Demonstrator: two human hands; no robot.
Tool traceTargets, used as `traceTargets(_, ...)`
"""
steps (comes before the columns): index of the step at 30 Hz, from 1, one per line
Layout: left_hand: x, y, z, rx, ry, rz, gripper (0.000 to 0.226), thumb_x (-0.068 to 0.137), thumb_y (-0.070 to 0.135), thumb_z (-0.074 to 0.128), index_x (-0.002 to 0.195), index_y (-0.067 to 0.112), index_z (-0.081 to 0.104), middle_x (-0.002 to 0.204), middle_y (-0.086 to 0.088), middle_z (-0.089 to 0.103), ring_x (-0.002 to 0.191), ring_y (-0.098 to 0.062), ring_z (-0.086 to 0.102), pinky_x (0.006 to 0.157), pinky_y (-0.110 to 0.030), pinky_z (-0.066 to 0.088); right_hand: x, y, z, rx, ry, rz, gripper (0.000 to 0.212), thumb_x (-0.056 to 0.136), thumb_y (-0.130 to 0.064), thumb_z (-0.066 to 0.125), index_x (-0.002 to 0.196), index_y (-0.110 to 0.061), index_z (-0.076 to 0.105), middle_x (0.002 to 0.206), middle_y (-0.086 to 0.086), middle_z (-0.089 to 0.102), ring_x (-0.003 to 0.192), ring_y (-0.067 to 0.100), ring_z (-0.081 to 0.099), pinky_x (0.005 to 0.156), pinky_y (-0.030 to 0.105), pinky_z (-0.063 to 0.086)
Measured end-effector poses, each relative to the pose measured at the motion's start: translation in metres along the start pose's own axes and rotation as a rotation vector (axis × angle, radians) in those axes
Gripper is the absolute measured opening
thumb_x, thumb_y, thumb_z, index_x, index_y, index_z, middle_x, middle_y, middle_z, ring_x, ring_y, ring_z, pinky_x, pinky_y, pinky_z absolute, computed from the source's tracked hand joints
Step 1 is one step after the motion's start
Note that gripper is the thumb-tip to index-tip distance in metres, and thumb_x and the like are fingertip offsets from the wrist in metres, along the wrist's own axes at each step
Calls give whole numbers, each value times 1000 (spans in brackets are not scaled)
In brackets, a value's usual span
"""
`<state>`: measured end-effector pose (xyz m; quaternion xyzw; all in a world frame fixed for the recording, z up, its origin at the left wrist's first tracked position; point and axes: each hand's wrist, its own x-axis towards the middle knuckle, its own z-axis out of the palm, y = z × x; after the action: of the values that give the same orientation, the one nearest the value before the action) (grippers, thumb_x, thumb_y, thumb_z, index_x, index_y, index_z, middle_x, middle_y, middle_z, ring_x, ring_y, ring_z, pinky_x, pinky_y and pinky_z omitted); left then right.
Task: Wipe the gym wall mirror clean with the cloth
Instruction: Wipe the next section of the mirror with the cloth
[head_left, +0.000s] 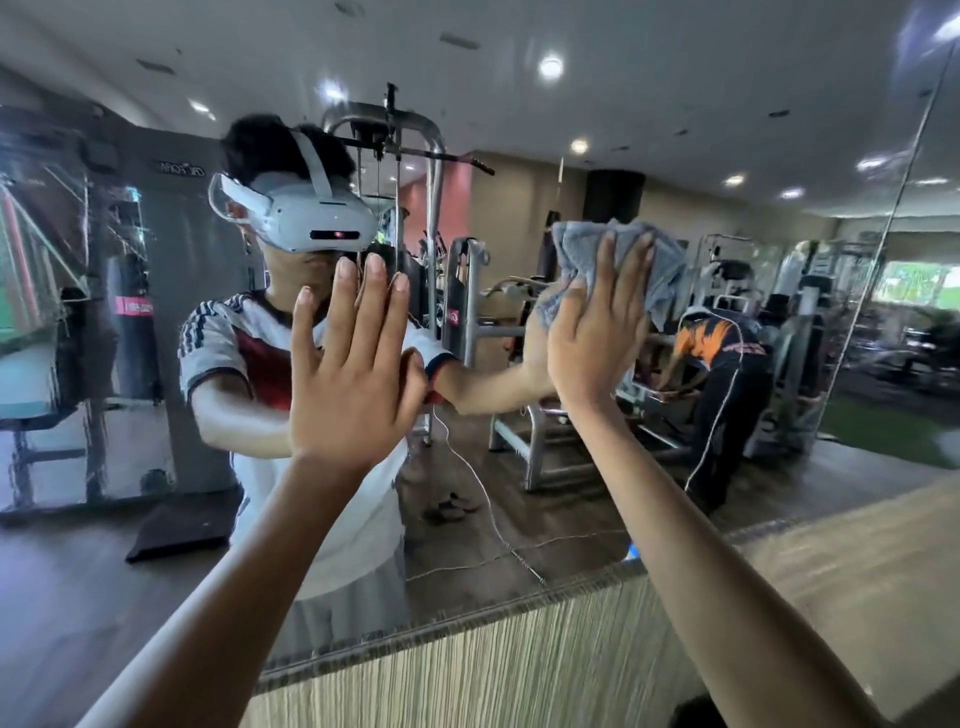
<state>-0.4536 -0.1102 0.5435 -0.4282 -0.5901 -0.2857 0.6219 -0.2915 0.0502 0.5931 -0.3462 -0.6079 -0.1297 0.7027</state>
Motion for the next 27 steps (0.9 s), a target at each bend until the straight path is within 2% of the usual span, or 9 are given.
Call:
traceTargets(4,-2,-1,0,-23,3,-5,63,101,34,36,157,8,25,163,-15,24,152,-32,19,121,-55,19,-60,-16,-1,50,-59,-315,50,106,-30,26,150,-13,41,158,13,33,148,26,29,116,46,29)
traceTargets(8,-3,-2,1,-18,-6,-7,63,102,34,38,158,8,24,164,-14,23,152,-32,20,120,-56,20,-137,48,-15,22,-219,-561,48,105,-30,26,151,-21,34,166,1,17,150,20,25,103,42,40)
traceTargets(10,-3,0,1,-11,1,-9,63,102,33,39,158,8,25,163,-15,24,151,-33,21,120,-56,20,-144,84,-21,0,-233,-479,50,101,-27,29,150,-18,33,167,-3,8,152,18,17,111,44,35)
traceTargets(14,-3,4,2,14,6,-27,64,100,32,42,157,6,27,162,-16,27,150,-35,25,120,-57,22,-87,81,-13,-2,-106,45,53,102,-23,33,152,-8,35,162,16,21,150,28,20,118,52,27)
traceTargets(17,-3,7,3,25,17,-45,66,98,32,48,156,7,30,161,-15,29,150,-34,26,119,-57,24,-63,34,-8,42,-59,160,53,103,-28,31,153,-10,34,161,18,26,150,28,23,122,39,19)
traceTargets(19,-3,6,2,23,21,-47,65,98,32,49,156,8,31,161,-14,29,150,-33,26,120,-55,22,-77,8,-8,35,-71,14,53,104,-31,30,153,-11,35,160,18,28,150,27,25,120,27,12)
traceTargets(24,-28,9,1,-45,8,-53,64,98,32,48,155,8,34,161,-14,30,151,-32,24,121,-54,19,-157,24,-16,49,-243,-475,48,104,-32,30,151,-22,37,160,10,28,149,22,28,98,38,36)
traceTargets(26,-47,11,1,-57,-6,-61,65,95,30,53,153,6,36,160,-16,32,150,-34,26,121,-55,18,-176,63,-22,18,-304,-593,47,105,-35,24,149,-26,37,163,4,22,150,18,25,85,36,37)
traceTargets(27,-58,12,1,-58,-18,-68,66,94,29,56,153,6,36,159,-16,32,149,-34,27,121,-55,18,-180,83,-26,-4,-317,-610,47,105,-36,23,149,-26,36,165,2,17,151,18,22,86,37,37)
